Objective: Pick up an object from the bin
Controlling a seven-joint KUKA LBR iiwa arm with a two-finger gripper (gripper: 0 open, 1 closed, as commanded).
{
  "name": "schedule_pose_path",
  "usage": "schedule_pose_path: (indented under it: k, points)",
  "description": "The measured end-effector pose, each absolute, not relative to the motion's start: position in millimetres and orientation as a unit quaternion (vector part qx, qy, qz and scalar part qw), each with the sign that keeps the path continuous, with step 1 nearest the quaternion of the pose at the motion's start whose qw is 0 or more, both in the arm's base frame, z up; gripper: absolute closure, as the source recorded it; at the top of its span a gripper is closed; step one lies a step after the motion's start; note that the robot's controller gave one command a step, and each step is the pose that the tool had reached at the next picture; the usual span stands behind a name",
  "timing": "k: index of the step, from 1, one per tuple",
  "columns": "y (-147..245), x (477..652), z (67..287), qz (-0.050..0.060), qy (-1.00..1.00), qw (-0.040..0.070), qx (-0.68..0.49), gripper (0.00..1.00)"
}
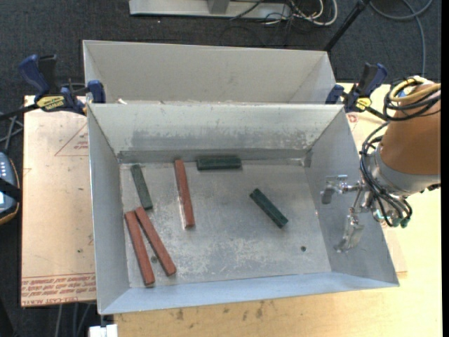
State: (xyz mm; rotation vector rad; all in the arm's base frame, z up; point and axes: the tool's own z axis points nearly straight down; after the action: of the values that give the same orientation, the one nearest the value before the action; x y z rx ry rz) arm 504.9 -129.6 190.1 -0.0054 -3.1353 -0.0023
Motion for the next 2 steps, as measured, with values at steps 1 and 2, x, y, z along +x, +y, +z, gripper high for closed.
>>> schedule_pose_path:
  k: [1, 2]
  points:
    - [-129.1, 506.8, 193.6, 0.000, -1.000, -0.001, 0.000, 0.00]
    - [-114.7, 520.5, 174.1, 0.001, -0.999, -0.004, -0.035, 0.00]
